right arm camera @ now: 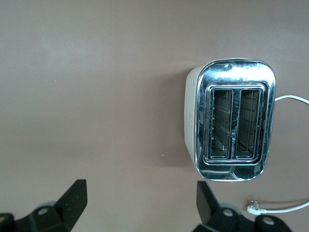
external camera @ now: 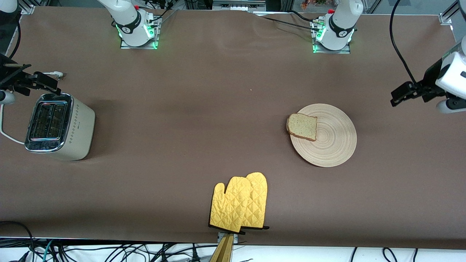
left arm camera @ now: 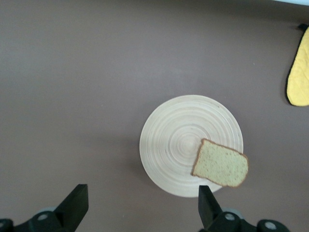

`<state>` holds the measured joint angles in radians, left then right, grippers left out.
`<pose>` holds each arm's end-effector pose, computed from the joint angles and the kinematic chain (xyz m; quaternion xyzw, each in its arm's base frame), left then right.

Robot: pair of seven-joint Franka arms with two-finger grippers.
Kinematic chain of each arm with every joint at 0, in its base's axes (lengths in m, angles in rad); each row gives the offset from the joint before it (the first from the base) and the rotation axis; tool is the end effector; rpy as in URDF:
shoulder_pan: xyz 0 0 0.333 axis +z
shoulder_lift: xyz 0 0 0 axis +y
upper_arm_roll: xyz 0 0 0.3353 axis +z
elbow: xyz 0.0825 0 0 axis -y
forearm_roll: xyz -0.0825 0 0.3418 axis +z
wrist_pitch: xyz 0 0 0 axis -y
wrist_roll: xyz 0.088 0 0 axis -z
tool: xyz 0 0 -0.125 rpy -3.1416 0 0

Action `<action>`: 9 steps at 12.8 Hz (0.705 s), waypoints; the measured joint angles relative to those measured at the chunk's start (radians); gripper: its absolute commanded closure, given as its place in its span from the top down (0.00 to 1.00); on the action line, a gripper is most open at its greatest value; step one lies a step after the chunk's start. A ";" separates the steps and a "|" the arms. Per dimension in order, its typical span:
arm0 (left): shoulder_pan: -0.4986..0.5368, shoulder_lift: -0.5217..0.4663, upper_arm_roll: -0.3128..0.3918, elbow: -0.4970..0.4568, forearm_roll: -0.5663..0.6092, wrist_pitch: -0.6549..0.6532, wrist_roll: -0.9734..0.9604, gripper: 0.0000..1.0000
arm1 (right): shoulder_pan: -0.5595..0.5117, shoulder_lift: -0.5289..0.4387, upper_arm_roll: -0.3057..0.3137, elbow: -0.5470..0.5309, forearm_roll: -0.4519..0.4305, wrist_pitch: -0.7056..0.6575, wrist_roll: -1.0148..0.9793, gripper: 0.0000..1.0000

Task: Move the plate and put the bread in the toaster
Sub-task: 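Reach the left gripper to the rim of the wooden plate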

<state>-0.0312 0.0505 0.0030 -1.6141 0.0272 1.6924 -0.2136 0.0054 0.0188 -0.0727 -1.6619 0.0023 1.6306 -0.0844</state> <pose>0.5387 -0.0122 0.5914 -0.9957 -0.0911 -0.0154 0.0118 0.5181 -0.0343 0.5820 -0.9997 -0.0084 0.0249 0.0024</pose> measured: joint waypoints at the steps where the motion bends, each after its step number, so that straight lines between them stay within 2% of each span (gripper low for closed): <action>1: 0.007 0.000 0.000 -0.039 0.000 0.039 0.001 1.00 | 0.000 0.000 0.000 0.000 0.000 0.000 0.000 1.00; 7: 0.056 0.003 0.001 -0.237 0.000 0.187 0.025 1.00 | 0.000 0.000 0.000 0.000 0.000 -0.001 -0.001 1.00; 9: 0.103 0.027 0.002 -0.305 -0.077 0.235 0.133 1.00 | 0.000 0.000 0.001 0.001 0.000 -0.001 -0.001 1.00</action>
<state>0.0723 0.0779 0.0053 -1.9190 -0.0495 1.9277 -0.0807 0.0056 0.0190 -0.0721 -1.6613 0.0023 1.6296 -0.0853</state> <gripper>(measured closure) 0.000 0.000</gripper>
